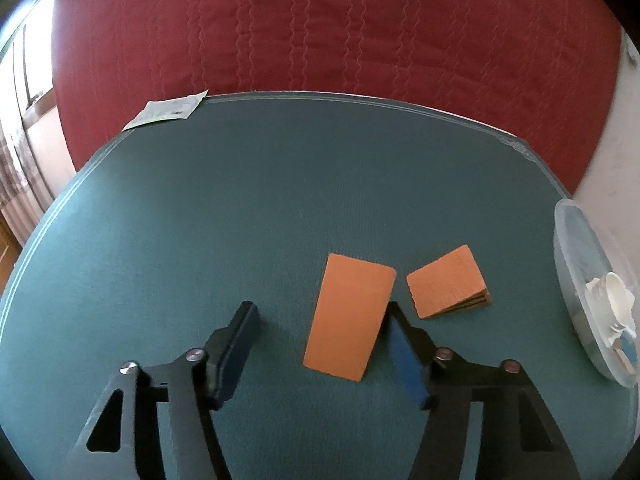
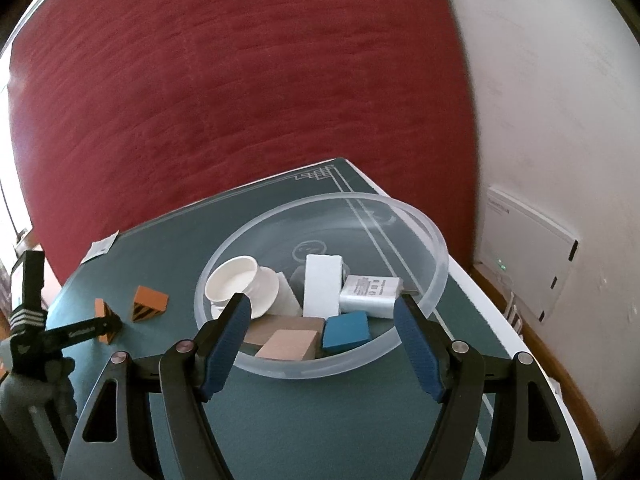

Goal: Organize rigid objects
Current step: 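Move the left gripper to the tall orange block and grasp it, then grasp the small orange wedge with the right gripper while the left gripper holds the orange block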

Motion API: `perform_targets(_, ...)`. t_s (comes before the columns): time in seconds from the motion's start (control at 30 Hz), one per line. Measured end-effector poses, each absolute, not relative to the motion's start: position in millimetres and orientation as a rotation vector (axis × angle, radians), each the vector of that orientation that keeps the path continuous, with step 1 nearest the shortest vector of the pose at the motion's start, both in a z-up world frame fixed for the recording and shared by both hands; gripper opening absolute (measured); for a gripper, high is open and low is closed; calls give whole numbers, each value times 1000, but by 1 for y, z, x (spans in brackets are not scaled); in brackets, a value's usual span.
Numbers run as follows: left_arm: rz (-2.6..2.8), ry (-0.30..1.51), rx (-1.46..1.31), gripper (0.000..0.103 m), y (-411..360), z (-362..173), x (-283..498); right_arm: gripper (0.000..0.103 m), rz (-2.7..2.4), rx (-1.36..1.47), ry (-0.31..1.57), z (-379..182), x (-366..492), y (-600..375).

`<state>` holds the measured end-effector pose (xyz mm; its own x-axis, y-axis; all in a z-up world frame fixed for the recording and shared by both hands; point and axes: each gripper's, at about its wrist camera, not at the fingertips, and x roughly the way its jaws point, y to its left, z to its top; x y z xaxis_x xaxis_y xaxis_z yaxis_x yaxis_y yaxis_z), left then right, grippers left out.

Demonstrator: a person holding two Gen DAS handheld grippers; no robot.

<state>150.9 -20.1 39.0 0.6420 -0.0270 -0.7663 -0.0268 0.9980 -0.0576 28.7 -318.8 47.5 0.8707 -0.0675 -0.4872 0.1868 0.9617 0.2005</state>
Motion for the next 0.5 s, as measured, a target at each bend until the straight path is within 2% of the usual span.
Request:
perform_targets(0.03, 0, 871, -62, 60, -21, 39, 151, 75, -129, 242, 499, 48, 29, -318)
perform_targets(0.1, -6, 869, -57, 46, -23, 40, 151, 75, -122, 228, 501, 48, 29, -314)
perform_targets(0.2, -27, 863, -62, 34, -19, 38, 154, 75, -117, 201, 500, 49, 28, -308)
perform_targets(0.27, -39, 862, -74, 31, -16, 39, 154, 75, -115, 183, 496, 50, 27, -304)
perform_targets(0.5, -58, 855, -64, 31, -9, 42, 145, 75, -11, 111, 531, 55, 26, -274)
